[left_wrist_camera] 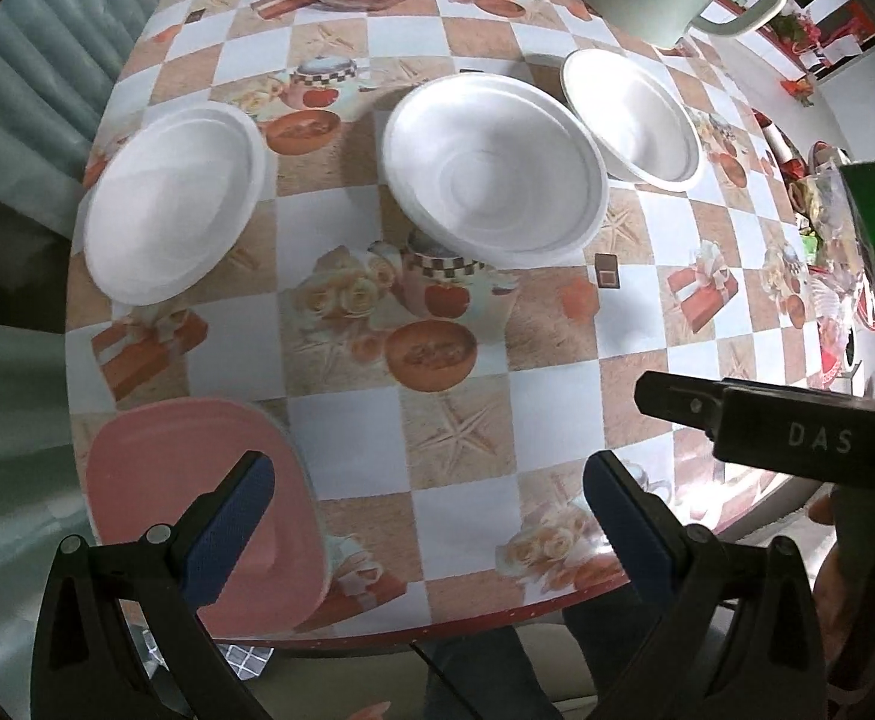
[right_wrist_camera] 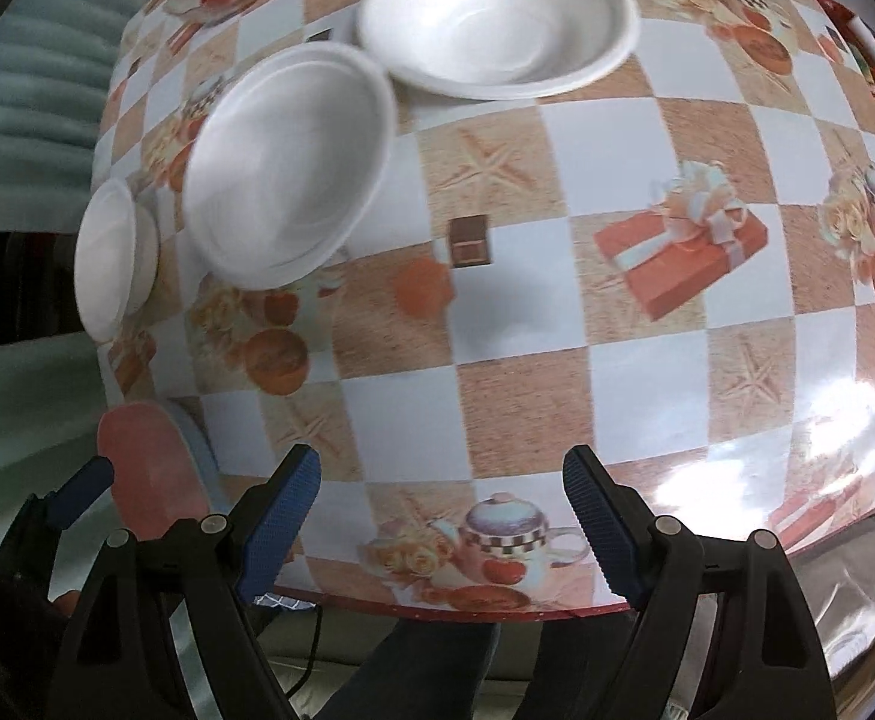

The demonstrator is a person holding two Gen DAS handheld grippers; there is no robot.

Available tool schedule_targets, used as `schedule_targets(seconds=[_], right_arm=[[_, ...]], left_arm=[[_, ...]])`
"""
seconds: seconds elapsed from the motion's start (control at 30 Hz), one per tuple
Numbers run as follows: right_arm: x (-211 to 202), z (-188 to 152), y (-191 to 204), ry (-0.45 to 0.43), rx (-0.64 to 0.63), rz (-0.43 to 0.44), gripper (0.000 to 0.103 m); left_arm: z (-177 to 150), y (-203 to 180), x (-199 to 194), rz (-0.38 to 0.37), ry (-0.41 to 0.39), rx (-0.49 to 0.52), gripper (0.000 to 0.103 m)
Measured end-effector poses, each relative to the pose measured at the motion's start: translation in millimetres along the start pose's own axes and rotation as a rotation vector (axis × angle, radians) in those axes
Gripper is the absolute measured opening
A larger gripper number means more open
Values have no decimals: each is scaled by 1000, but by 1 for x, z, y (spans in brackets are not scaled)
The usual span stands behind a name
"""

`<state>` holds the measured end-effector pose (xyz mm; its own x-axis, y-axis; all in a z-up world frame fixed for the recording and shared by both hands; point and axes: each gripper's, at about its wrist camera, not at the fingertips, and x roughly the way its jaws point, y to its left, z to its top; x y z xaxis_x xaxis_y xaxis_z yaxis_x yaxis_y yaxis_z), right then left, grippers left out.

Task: Organize plates and bowls
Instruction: 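Move both grippers toward a white disposable plate on the table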

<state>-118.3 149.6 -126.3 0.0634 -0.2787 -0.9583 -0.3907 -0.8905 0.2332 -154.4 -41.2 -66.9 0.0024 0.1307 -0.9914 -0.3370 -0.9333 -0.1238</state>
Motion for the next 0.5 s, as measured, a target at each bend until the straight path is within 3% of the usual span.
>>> schedule_targets(seconds=[0.5], right_arm=[[1, 41, -14, -6, -13, 4, 84]], left_arm=[[30, -2, 33, 41, 66, -122, 103]])
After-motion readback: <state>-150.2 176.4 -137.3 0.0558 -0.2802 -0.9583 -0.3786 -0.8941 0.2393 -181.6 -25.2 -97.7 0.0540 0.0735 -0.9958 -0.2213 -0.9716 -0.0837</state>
